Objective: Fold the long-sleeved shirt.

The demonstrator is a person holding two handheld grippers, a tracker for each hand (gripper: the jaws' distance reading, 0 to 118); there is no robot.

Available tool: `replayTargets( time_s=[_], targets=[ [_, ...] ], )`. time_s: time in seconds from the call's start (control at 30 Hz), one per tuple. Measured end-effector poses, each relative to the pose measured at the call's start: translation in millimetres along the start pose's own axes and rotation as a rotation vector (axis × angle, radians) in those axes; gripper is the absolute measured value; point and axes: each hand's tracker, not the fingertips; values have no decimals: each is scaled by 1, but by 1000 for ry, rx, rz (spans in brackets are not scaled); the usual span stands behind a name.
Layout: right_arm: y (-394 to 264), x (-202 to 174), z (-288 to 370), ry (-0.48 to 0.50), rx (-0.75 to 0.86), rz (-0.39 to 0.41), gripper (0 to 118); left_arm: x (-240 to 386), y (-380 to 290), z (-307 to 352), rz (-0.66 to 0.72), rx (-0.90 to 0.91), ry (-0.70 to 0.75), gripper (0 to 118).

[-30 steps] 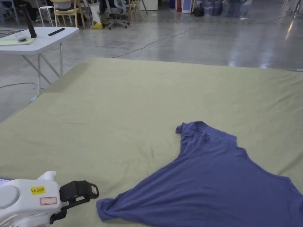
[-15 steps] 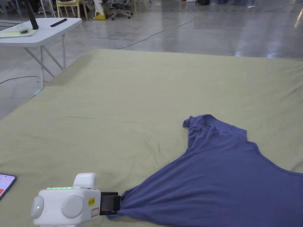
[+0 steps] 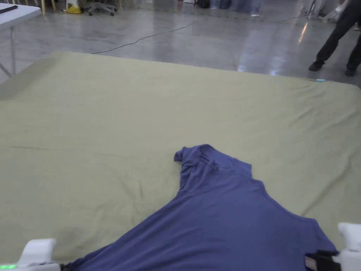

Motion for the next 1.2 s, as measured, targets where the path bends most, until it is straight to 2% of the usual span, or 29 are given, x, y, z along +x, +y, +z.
replayTargets(
  time_s=[0.03,0.07,0.1,0.13,0.17,0.23,0.27,0.37,0.47,0.57,0.6,0.67,0.73,0.77,0.8,0.83,0.97,1.1,1.2],
  targets=[
    [20,-1,-8,3,19,10,4,4,4,4,-9,-6,3,3],
    [39,1,-17,11,26,16,27,2,6,8,-23,14,22,3],
    [64,3,-31,26,36,15,76,1,8,11,-3,2,-4,3],
    [85,8,-51,34,34,7,108,0,8,13,12,-9,-23,3],
    [105,11,-72,43,14,-9,118,-4,11,11,18,-6,-21,3],
    [143,14,-114,50,-7,-8,118,-6,14,16,9,18,5,3],
    [162,15,-134,-7,-45,19,118,-5,15,19,9,21,3,3],
    [196,27,-196,-102,-165,21,118,2,11,26,21,13,-16,3],
    [208,31,-235,-131,-236,-46,115,3,10,30,25,4,-29,3],
    [199,24,-248,-144,-271,-50,89,1,12,27,26,-4,-23,3],
    [192,24,-253,-159,-280,-25,70,-1,14,26,31,-11,-31,3],
    [185,21,-245,-181,-228,-28,65,-2,15,26,39,-5,-25,3],
    [182,18,-234,-154,-213,-6,1,0,16,31,52,-6,-27,3],
    [179,13,-228,-157,-218,34,1,1,16,32,59,-5,-28,3],
    [177,-7,-201,-206,-196,86,1,3,17,33,64,-3,-32,3],
    [173,-9,-186,-166,-199,104,1,1,18,35,62,0,-35,3],
    [176,4,-141,-93,-82,100,1,-1,24,51,101,27,-72,3],
    [167,18,-23,-70,50,118,1,3,38,82,136,95,-94,3],
    [157,27,76,-117,158,160,1,12,60,109,144,161,-101,3]
  ],
)
